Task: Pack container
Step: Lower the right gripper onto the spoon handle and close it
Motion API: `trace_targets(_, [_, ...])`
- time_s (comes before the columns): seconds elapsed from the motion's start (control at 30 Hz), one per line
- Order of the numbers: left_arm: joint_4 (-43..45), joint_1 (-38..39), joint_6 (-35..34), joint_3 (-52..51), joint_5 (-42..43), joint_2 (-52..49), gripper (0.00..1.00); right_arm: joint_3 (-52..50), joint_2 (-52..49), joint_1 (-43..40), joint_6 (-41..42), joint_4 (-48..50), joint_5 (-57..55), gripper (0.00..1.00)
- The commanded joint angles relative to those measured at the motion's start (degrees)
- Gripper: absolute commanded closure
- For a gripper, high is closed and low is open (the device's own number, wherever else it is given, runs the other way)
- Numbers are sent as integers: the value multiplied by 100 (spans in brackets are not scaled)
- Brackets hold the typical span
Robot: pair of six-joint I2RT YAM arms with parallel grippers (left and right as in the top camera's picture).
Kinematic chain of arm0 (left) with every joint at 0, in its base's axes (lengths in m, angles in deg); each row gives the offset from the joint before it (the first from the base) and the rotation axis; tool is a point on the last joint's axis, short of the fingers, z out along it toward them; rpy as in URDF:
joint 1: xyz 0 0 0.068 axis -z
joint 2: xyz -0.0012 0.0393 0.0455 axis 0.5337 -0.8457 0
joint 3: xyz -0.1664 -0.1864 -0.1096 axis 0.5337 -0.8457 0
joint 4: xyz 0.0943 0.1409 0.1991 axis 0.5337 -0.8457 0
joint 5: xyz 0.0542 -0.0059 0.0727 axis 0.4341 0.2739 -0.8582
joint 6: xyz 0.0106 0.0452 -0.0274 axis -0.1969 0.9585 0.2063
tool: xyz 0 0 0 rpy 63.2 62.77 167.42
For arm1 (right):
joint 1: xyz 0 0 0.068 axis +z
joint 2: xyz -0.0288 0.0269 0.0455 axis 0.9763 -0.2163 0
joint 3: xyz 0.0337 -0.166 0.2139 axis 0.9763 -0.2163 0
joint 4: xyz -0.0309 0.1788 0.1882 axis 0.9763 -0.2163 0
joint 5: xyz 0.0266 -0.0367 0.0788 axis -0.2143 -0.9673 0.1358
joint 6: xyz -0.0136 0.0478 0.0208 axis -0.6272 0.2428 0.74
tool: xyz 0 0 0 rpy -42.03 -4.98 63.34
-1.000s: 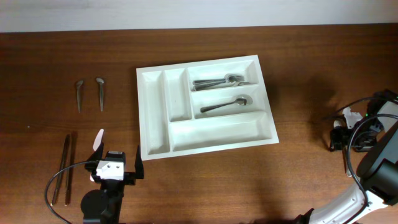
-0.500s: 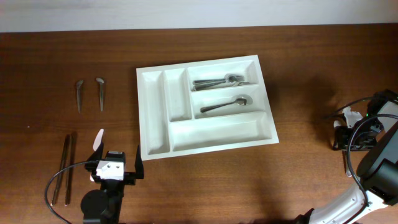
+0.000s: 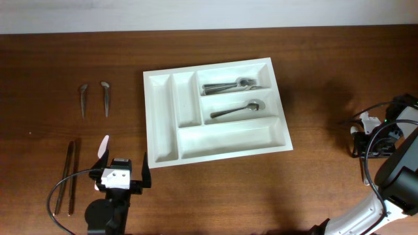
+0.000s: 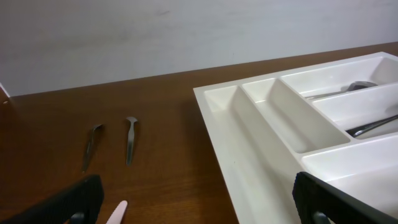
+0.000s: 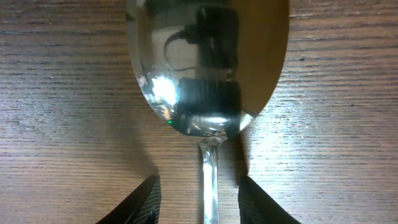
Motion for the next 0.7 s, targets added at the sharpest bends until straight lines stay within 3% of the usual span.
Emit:
trace_targets(0.0, [20,-26,92,-39,22,44,1,-31,-44,26,-24,31,-118,59])
trace_targets(0.17, [20,-26,92,-39,22,44,1,-31,-44,26,-24,39,-118,63])
trace_targets(0.37, [22,-26,92,-39,24,44,1,-31,-44,26,-24,37,-118,62])
trace_targets(0.67, [20,-26,92,-39,24,44,1,-31,-44,26,-24,35,-116,86])
